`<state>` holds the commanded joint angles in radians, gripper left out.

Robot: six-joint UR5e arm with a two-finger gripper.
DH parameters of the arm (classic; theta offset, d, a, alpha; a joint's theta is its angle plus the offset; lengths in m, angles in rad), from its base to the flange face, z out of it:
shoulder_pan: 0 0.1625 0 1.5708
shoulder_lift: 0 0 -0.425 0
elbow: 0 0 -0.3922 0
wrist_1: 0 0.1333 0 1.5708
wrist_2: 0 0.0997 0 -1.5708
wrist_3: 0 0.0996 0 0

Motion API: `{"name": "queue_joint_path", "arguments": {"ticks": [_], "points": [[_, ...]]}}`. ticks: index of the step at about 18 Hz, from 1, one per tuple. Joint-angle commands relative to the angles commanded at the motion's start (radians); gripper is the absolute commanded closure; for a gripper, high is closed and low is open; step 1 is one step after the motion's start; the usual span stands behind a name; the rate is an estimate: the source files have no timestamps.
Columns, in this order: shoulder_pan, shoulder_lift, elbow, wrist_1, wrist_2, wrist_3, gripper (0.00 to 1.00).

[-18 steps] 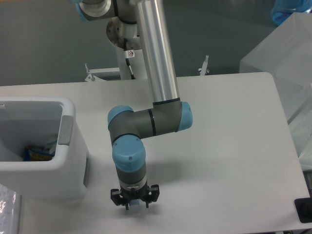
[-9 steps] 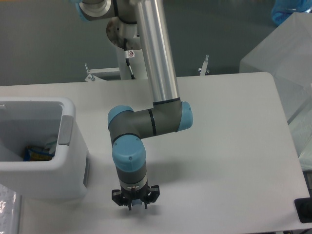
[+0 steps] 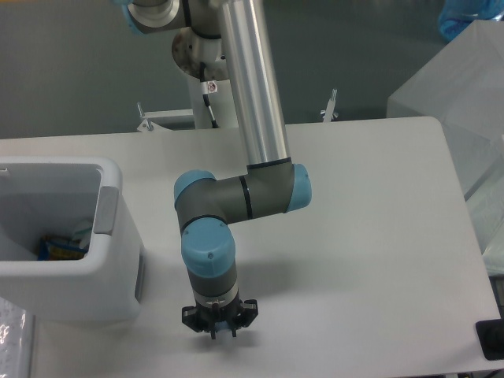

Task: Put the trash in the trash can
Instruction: 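Close the gripper on the bottle and lift it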

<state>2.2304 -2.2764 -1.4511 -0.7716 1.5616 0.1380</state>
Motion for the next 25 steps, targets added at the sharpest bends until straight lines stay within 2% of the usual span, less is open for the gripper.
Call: {"name": "queue_joint_path", "arguments": {"ticks": [8,10,16,18,20,22,25], "points": [[0.015,0.011,0.021,0.000,-0.011,0.006,0.64],[0.029,0.041,0.021,0.002,-0.014,0.008,0.65],[0.052,0.054,0.040,0.003,-0.032,0.012,0.67],[0.067,0.064,0.083,0.005,-0.041,0.003,0.67],[0.090,0.103,0.138,0.005,-0.098,-0.003,0.67],[0.112,0.117,0.196,0.008,-0.130,-0.027,0.67],[0.133,0.130,0.273,0.066,-0.132,-0.060,0.67]]}}
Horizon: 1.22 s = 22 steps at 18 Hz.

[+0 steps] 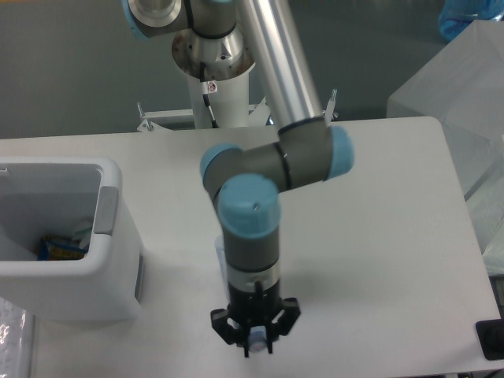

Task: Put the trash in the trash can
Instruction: 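Close the gripper on the bottle and lift it, then carry the bottle over the white trash bin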

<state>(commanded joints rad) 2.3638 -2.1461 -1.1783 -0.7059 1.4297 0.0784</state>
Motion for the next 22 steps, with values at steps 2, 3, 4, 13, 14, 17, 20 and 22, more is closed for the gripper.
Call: {"name": "queue_joint_path", "arguments": {"ticks": [2,3,4,13,14,17,20,22], "points": [[0.005,0.005,0.017,0.104,0.000,-0.040,0.67],[0.003,0.005,0.035,0.144,0.000,-0.051,0.67],[0.000,0.011,0.054,0.152,0.000,-0.060,0.67],[-0.058,0.159,0.054,0.160,-0.087,-0.063,0.67],[-0.064,0.181,0.052,0.160,-0.086,-0.057,0.67],[-0.089,0.224,0.054,0.160,-0.089,-0.060,0.67],[-0.132,0.245,0.051,0.160,-0.089,-0.066,0.67],[-0.167,0.255,0.034,0.160,-0.087,-0.066,0.67]]}}
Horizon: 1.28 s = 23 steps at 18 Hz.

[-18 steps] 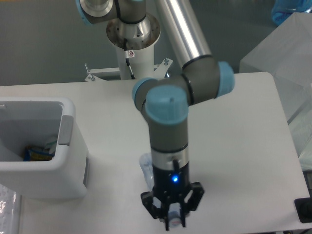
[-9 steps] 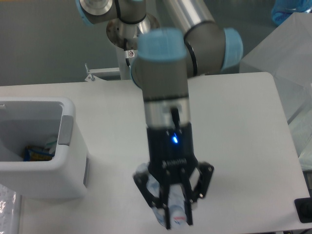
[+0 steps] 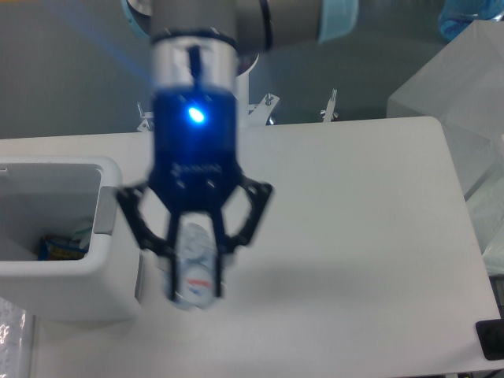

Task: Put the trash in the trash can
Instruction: 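Carry the bottle over the white trash bin, then open the gripper to drop the bottle into the bin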

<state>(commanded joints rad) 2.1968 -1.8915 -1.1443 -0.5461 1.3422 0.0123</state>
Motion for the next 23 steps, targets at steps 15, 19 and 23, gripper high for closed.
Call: {"name": "queue_joint_path", "arguments": {"ticks": [15,19,23], "points": [[-0.219,0.055,-0.159,-0.003,0.014,-0.021,0.66],[-0.235,0.067,-0.213,-0.003,0.014,-0.009,0.25],[-0.232,0.080,-0.226,-0.003,0.014,0.006,0.00]]}}
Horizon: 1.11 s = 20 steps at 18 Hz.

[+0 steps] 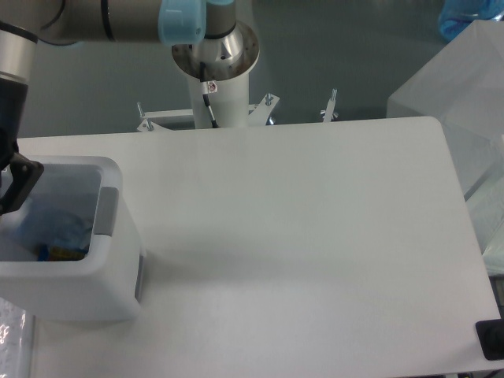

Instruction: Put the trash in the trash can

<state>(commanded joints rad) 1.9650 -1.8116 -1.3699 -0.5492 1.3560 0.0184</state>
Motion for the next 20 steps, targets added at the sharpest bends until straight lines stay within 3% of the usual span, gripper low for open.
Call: {"name": "queue_joint_path", "arguments": {"ticks": [2,6,9,13,17,20], "points": [[0.027,-0.003,0.006,0.000,0.000,0.000,0.00],[0.208,-0.005,0.018,0.000,-0.002,0.003,0.00],[0.310,-0.046,0.032,-0.002,0.002,0.055,0.00],[0.432,-0.100,0.015,-0.011,0.029,0.309,0.00],[0.489,-0.110,-0.020,-0.015,0.057,0.538,0.00],[0.500,-0.109,-0.021,-0.079,0.161,0.691,0.00]]}}
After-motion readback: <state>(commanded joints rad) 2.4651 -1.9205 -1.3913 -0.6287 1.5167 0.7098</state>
